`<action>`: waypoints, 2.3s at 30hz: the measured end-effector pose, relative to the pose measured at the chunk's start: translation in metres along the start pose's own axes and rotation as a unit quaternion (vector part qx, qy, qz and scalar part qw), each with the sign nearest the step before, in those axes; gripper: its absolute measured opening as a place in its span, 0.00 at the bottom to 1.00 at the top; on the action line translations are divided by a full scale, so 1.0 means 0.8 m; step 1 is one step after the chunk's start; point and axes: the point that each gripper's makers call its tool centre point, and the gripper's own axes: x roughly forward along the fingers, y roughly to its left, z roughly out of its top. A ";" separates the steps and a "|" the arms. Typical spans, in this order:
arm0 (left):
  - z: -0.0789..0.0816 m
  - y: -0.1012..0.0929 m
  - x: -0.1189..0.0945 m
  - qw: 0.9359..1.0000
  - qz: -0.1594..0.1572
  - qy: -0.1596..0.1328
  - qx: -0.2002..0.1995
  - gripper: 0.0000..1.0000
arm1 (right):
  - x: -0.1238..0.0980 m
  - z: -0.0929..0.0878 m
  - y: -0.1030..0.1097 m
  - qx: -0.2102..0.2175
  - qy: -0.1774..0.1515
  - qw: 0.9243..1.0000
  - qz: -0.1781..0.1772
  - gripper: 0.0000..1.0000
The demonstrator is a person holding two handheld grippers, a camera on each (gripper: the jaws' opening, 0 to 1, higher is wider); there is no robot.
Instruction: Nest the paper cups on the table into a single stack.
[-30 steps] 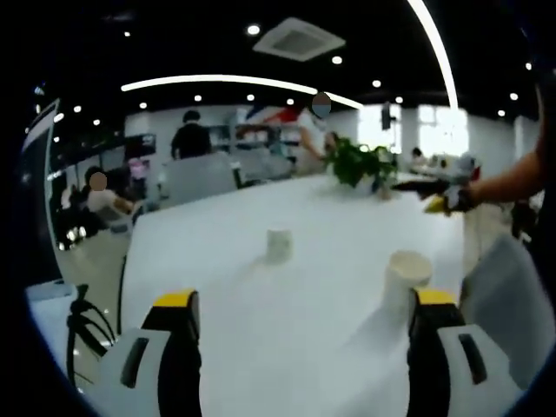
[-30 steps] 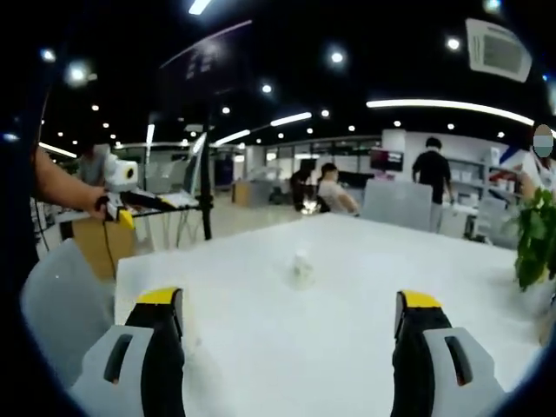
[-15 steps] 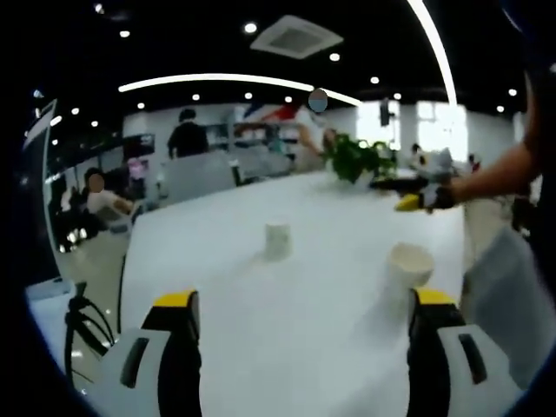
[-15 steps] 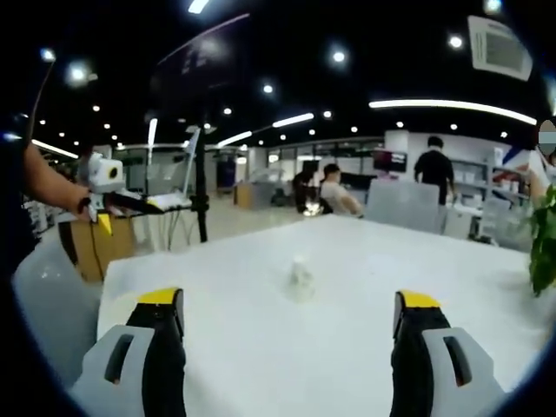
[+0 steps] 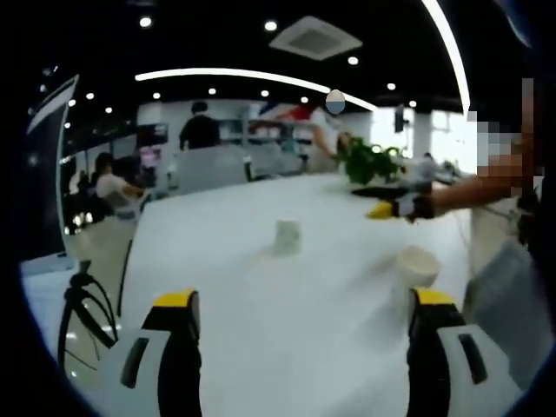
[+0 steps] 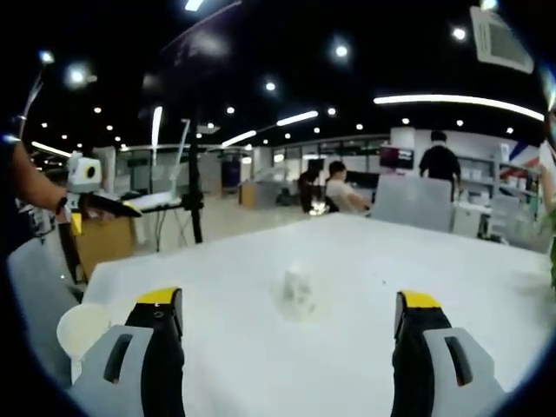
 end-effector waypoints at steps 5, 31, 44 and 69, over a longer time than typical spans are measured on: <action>0.003 -0.002 0.004 1.000 -0.001 0.002 0.003 0.99 | 0.027 -0.002 -0.005 -0.007 0.003 1.000 0.005 1.00; -0.015 0.005 0.028 0.999 0.004 0.030 -0.015 0.99 | 0.150 -0.014 -0.025 -0.015 0.019 1.000 0.003 0.93; -0.023 -0.003 0.029 0.999 0.007 0.039 0.000 0.99 | 0.177 -0.046 -0.033 0.007 0.052 0.999 -0.007 0.70; -0.005 0.007 0.030 0.999 0.016 0.029 -0.005 0.99 | 0.184 -0.066 -0.041 0.042 0.091 0.995 -0.012 0.34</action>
